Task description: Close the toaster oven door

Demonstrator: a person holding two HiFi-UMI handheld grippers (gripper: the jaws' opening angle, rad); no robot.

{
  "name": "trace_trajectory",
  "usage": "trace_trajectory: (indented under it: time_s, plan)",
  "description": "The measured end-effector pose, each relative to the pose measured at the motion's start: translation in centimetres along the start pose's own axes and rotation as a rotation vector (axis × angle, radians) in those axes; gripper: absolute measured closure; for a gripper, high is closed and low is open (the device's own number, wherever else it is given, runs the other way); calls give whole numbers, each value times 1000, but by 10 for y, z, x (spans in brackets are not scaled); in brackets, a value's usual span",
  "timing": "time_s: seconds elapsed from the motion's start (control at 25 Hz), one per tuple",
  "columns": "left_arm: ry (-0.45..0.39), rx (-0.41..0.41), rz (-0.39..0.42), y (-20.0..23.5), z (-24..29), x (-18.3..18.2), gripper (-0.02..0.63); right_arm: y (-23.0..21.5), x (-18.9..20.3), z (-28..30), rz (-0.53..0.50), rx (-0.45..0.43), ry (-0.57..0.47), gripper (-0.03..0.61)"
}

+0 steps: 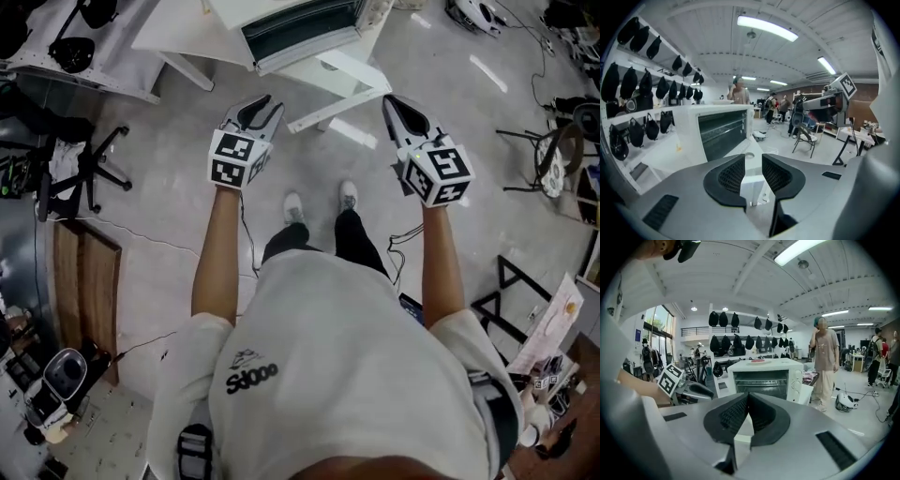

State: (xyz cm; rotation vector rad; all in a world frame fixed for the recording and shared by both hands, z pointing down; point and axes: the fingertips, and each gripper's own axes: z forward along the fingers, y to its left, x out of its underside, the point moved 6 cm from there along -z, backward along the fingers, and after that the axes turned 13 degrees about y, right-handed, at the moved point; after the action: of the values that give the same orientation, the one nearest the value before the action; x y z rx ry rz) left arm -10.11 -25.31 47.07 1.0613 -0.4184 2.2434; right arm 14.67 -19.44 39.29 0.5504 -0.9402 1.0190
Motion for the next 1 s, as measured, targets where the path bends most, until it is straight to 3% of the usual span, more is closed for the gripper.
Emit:
trace_trajectory:
  time_s: [0.24,0.4,0.64,0.8,1.0]
  plan:
    - [140,14,-145,-12,36,61,440,-1,25,51,-1,-164,87,571]
    - [180,30,-222,-14,68,92,428,-9,41,77,-39,-208,164,571]
    - [233,74,-320,-30,109,152,420,-18,73,91,-89,-217,262,571]
    - [247,72,-348,-32,143,183,422,-32,93,98,-62,-200,304,571]
    - [170,28,-365,-25,169,186,422,-47,112,98,-28,-174,327,571]
